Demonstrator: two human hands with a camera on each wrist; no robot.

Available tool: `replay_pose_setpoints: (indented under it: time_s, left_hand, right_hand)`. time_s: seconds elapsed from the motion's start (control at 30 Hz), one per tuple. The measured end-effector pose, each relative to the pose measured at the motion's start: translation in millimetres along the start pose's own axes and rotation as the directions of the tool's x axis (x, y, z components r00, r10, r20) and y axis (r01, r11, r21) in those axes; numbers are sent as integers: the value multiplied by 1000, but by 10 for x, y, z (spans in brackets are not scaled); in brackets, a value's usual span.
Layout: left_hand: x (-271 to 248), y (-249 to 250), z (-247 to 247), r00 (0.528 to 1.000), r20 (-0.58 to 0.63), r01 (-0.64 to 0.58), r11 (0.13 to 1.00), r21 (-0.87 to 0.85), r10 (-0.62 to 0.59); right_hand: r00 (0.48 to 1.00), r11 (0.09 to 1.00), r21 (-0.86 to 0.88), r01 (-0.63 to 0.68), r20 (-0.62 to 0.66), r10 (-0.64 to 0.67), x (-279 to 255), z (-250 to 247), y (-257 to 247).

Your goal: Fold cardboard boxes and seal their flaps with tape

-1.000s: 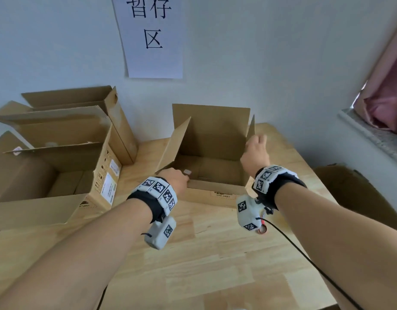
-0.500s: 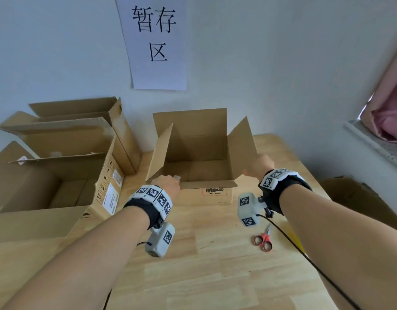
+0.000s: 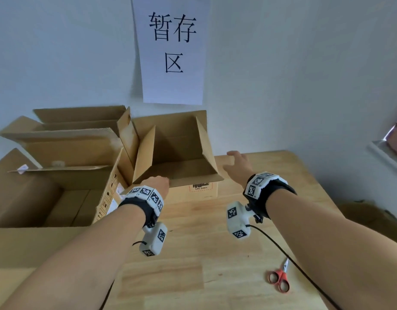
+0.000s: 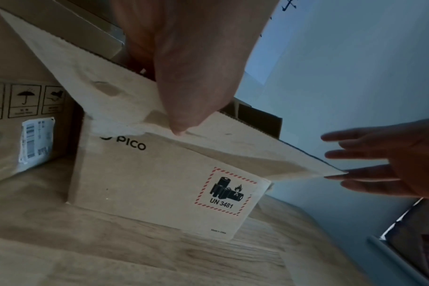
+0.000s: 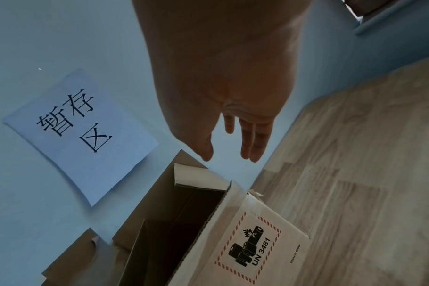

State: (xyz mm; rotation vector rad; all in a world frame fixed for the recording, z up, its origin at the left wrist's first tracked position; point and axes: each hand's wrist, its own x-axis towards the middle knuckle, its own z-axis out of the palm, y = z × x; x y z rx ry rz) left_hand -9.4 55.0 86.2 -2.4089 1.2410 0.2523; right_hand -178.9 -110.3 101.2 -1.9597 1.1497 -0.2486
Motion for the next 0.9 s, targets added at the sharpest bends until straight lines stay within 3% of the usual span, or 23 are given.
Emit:
replay_pose_setpoints:
  time_s: [0.13, 0.33, 0.53, 0.7, 0.9]
  left_hand:
    - [118, -100, -10, 1000, -2, -7, 1000, -16, 7]
    - [196, -147, -144, 999, 47, -5, 1000, 17, 4]
    - [50, -86, -190, 997, -78, -15, 999, -51, 11]
    - [-136, 2, -382, 965, -260, -36, 995, -89, 11]
    - [-358, 51, -548, 957, -290, -69, 983, -170, 17]
  right_hand:
    - [997, 998, -15, -67, 42, 67, 177, 6, 37]
    - [984, 982, 125, -143, 124, 128, 286, 15, 38]
    - [982, 973, 175, -149, 139, 125, 152, -16, 119]
    - [983, 969, 179, -168, 109, 150, 9, -112, 189]
    - [997, 971, 225, -78, 47, 69, -187, -309, 72]
